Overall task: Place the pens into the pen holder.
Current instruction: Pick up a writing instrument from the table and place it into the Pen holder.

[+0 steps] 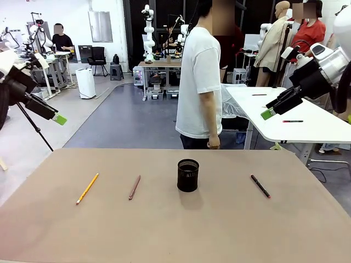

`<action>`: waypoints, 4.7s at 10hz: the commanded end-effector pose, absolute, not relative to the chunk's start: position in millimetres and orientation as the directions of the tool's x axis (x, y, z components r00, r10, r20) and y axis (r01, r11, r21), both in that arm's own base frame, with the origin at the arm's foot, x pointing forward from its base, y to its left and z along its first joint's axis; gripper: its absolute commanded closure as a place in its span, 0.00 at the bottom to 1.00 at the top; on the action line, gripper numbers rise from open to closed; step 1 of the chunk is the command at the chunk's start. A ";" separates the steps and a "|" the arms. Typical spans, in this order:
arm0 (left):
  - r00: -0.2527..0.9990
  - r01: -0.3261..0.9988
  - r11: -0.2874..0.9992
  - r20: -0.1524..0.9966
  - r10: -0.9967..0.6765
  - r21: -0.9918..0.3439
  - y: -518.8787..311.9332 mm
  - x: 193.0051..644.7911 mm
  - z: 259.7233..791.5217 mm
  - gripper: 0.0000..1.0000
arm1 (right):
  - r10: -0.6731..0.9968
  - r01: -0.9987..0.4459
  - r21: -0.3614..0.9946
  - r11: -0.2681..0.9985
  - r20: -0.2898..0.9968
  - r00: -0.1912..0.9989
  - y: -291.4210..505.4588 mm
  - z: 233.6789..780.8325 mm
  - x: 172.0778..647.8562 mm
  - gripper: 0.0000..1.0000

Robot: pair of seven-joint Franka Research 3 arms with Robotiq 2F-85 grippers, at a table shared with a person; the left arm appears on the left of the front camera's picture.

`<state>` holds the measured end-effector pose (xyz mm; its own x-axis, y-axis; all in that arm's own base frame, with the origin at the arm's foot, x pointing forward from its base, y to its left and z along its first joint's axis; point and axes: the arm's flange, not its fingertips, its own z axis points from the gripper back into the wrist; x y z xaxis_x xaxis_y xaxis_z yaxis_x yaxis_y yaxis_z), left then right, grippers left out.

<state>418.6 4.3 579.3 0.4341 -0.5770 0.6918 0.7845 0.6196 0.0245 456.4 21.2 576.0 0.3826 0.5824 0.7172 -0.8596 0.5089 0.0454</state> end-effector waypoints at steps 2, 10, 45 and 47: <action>0.434 0.785 0.620 0.692 -0.577 0.024 4.3 418.6 579.3 0.00 | 0.583 -0.861 0.046 0.507 0.717 0.382 20.9 576.5 456.2 0.00; 0.801 0.546 0.833 0.346 -0.489 -0.086 -142.8 437.8 511.5 0.00 | 0.583 -0.861 0.046 0.507 0.717 0.382 20.9 576.5 456.2 0.00; 0.950 0.272 0.962 0.155 -0.270 0.012 -262.7 570.6 310.5 0.05 | 0.583 -0.861 0.046 0.507 0.717 0.382 20.9 576.5 456.2 0.00; 0.947 0.279 0.960 0.156 -0.280 0.029 -265.0 569.9 307.6 0.36 | 0.583 -0.861 0.046 0.507 0.717 0.382 20.9 576.5 456.2 0.00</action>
